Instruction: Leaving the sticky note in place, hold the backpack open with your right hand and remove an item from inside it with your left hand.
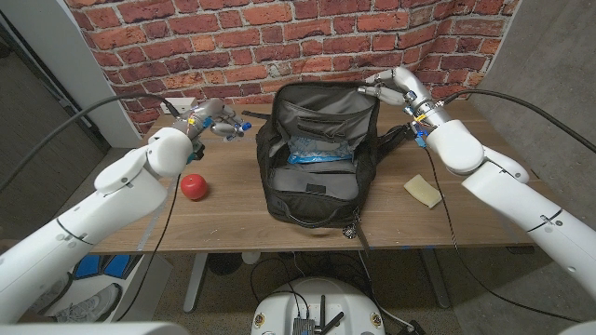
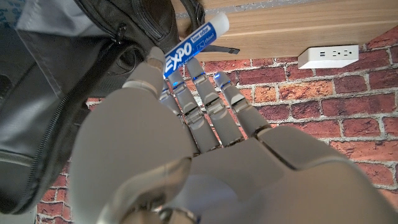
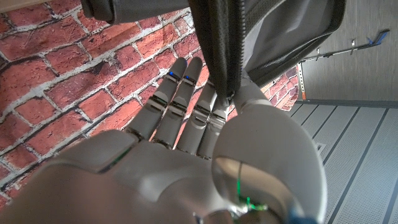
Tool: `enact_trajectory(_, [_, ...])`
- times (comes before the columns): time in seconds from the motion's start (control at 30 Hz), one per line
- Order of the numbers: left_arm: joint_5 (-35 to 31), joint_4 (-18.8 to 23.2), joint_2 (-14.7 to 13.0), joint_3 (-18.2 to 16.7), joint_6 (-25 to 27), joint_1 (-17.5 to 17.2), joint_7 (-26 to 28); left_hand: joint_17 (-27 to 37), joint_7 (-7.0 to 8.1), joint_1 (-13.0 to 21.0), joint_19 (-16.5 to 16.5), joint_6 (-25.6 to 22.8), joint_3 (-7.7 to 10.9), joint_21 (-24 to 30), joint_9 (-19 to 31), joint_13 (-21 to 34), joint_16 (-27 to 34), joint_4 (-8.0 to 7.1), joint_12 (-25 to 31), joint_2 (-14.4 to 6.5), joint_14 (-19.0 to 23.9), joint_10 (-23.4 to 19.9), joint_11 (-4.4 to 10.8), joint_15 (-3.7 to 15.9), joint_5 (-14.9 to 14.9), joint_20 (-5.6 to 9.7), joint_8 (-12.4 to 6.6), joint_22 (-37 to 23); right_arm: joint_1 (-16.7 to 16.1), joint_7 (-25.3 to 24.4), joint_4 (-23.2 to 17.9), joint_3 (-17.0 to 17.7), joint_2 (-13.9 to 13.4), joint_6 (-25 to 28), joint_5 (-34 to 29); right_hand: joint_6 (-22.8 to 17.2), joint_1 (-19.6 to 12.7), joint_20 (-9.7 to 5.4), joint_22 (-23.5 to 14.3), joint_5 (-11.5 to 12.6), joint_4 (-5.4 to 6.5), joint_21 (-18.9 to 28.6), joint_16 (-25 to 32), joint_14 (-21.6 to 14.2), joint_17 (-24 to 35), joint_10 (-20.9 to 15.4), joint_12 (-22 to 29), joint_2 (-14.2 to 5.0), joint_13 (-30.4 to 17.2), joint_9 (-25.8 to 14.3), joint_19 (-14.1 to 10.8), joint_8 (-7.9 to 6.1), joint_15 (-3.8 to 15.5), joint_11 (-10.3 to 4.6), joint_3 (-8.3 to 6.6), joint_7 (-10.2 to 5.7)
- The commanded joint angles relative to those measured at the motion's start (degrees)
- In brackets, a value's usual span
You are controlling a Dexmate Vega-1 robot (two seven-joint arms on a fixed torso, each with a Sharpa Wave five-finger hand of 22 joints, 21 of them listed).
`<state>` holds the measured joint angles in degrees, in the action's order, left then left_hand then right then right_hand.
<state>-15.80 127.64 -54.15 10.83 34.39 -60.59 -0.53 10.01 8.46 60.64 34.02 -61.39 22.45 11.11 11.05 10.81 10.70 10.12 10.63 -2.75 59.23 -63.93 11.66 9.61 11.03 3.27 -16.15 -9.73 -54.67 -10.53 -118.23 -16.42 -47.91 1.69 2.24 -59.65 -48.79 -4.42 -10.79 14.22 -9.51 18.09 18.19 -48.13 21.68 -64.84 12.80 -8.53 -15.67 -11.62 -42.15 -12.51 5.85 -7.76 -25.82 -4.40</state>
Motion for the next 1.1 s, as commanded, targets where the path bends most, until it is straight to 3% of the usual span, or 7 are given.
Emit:
enact_trajectory(0.03, [9.16,-6.67,-0.3,0.64,-6.06,2.21,6.46,0.19,-0.17,0.58,0.55,-0.67,1.1,0.34,0.1,0.18,-0.09,-0.42,0.31,-1.51,-0.02,-0.57,-0.03,4.29,0.22,8.06,-0.25,-0.24,-0.75,2.23,-2.43,0.32,-2.06,2.15,1.23,-0.32,0.36,-5.5,-0.09,0.14,0.3,0.09,-0.34,0.06,0.15,0.1,-0.13,-0.51,-0.09,-0.23,0.09,-0.07,6.63,0.05,-0.08,-0.81])
enact_trajectory(0.37, [13.72,-11.15,-0.7,0.75,-10.64,2.85,10.11,0.18,-0.34,0.59,0.66,-0.73,1.13,0.36,0.1,0.17,-0.1,-0.35,0.29,-1.43,-0.03,-0.52,-0.05,4.27,0.23,8.06,-0.23,-0.25,-2.64,0.04,-4.71,0.17,-1.83,4.5,0.34,-0.35,0.34,-5.61,-0.09,0.09,0.29,0.1,-0.33,0.03,0.29,0.16,-0.18,-0.63,-0.06,-0.24,0.18,-0.1,6.73,0.15,-0.08,-0.92])
enact_trajectory(0.7, [15.96,-13.3,-2.4,2.38,-12.05,4.84,10.41,0.18,-0.33,0.53,0.78,-0.63,1.18,0.39,0.1,0.17,-0.09,-0.39,0.31,-1.5,0.0,-0.55,-0.08,4.28,0.24,8.03,-0.16,-0.25,-3.42,0.09,-5.22,-0.37,-1.75,4.74,0.63,-0.41,0.19,-5.63,-0.09,0.06,0.16,0.15,-0.34,0.02,0.42,0.07,-0.06,-0.62,-0.21,-0.25,0.16,-0.15,6.83,0.18,-0.1,-0.85])
enact_trajectory(1.1, [17.91,-17.21,-2.17,4.66,-15.09,7.57,10.99,0.16,-0.39,0.48,0.9,-0.54,1.21,0.41,0.11,0.18,-0.12,-0.37,0.34,-1.47,-0.03,-0.62,-0.08,4.27,0.24,8.03,-0.1,-0.25,-6.1,1.23,-8.43,0.7,-3.98,6.71,1.67,-0.53,0.17,-5.62,-0.08,0.03,0.11,0.19,-0.49,0.15,0.48,0.17,0.0,-0.57,-0.42,-0.24,0.2,-0.22,6.82,0.12,-0.12,-0.85])
